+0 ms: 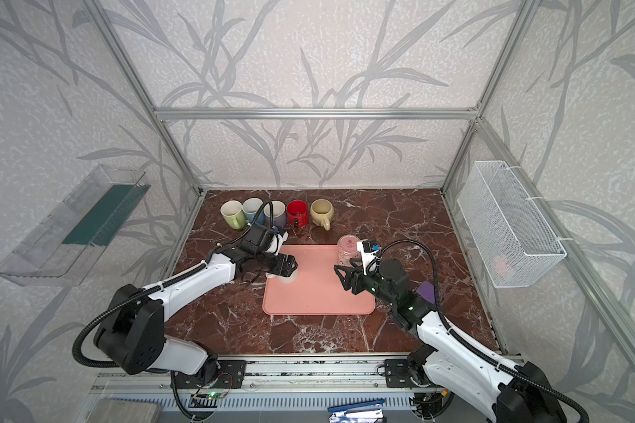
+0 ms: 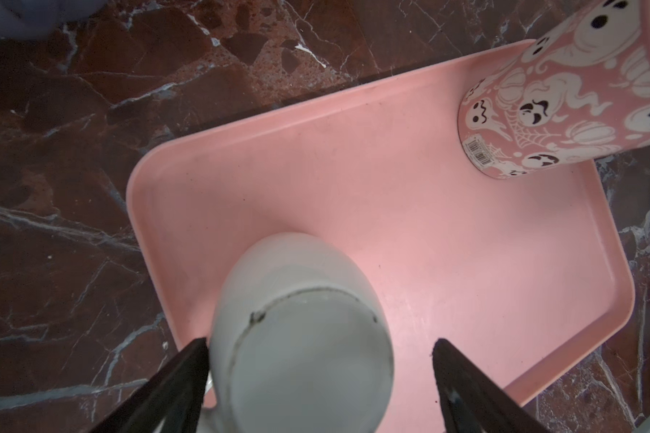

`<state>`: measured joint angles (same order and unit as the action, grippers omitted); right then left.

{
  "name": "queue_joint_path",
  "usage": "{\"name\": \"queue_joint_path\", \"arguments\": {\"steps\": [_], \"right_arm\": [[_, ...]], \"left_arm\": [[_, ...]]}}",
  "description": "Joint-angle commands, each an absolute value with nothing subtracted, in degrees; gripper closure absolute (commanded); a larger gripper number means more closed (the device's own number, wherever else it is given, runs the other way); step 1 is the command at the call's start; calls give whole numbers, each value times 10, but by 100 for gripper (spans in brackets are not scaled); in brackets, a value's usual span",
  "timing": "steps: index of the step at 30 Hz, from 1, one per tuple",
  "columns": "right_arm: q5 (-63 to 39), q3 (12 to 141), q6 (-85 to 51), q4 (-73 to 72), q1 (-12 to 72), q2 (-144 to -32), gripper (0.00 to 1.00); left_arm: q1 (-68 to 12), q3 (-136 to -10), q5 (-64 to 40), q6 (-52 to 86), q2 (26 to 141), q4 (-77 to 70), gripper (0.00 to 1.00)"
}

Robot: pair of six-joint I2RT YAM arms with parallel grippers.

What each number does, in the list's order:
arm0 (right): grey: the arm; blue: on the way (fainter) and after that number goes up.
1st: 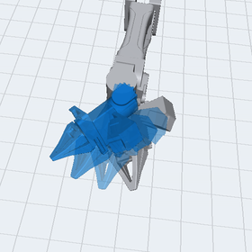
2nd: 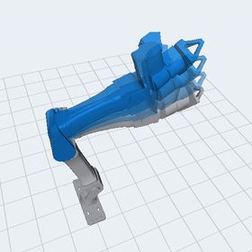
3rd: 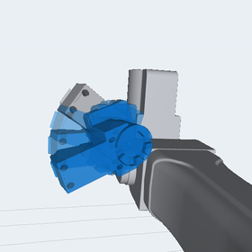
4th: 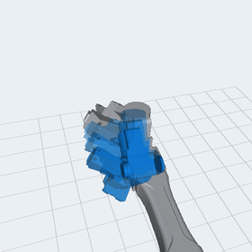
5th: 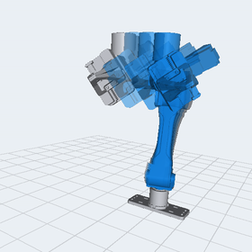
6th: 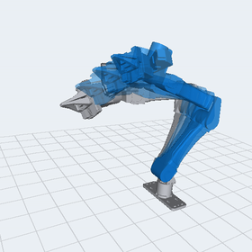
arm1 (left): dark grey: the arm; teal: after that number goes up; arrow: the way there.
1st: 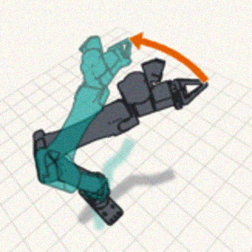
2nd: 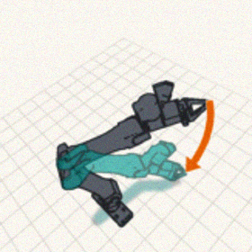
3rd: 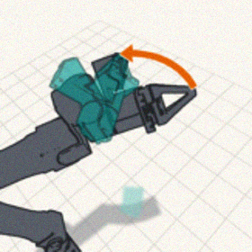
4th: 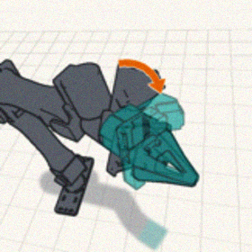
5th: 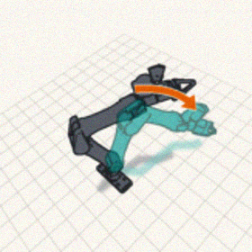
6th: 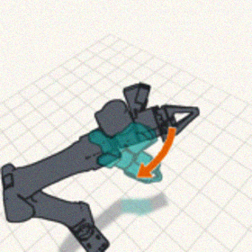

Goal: Turn the mug right side up
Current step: Rotate the mug on the tray.

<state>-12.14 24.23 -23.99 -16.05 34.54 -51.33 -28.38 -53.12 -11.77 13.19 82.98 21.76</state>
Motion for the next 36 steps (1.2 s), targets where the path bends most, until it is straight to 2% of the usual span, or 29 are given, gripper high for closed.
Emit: {"name": "queue_joint_path", "arguments": {"steps": [1,12,18,23,36], "right_arm": [[-128,240,-243,-177,347,-514,30],[-131,241,-243,-174,347,-513,30],[-129,243,-242,-173,346,-516,30],[-131,243,-243,-173,347,-520,30],[-129,243,-244,-173,346,-523,30]], "left_arm": [[-294,-512,-103,152,799,214,9],[-332,-454,-83,179,750,213,13],[-343,-438,-58,190,741,226,22],[-343,-448,-21,197,751,251,37],[-343,-503,-4,200,818,304,50]]}}
